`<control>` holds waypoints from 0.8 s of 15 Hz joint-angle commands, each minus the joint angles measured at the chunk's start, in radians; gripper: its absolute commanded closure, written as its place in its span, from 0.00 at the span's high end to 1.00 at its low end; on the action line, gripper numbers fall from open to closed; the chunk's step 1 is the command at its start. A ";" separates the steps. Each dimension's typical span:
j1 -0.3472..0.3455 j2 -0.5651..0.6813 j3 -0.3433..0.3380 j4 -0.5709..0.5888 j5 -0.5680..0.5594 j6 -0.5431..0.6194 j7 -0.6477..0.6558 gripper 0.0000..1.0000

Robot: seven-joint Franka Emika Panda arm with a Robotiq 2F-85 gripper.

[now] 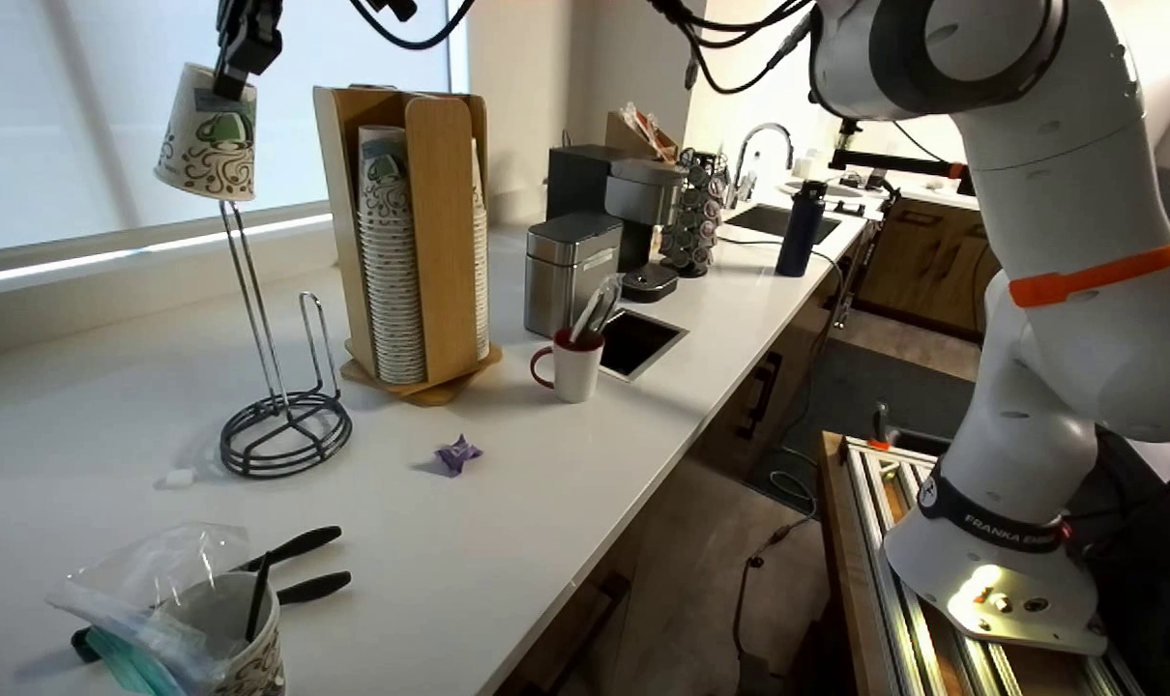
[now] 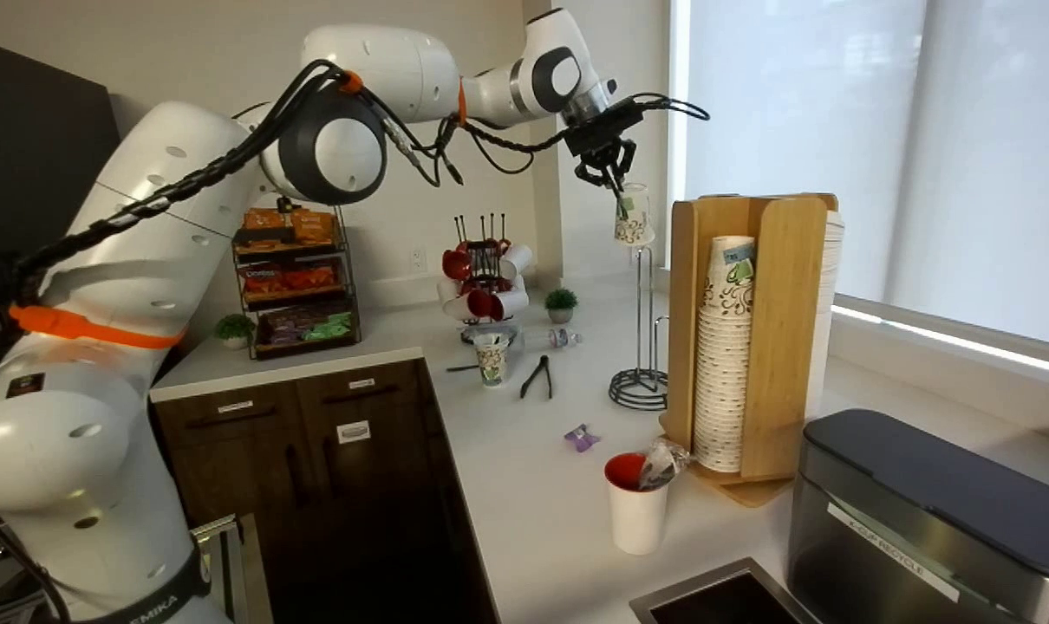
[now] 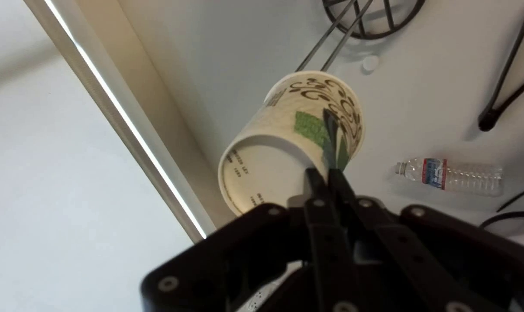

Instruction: Put the cup on the countertop and the tweezers on the stand

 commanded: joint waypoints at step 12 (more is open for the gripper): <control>0.030 -0.002 0.137 -0.106 0.124 -0.142 -0.072 0.02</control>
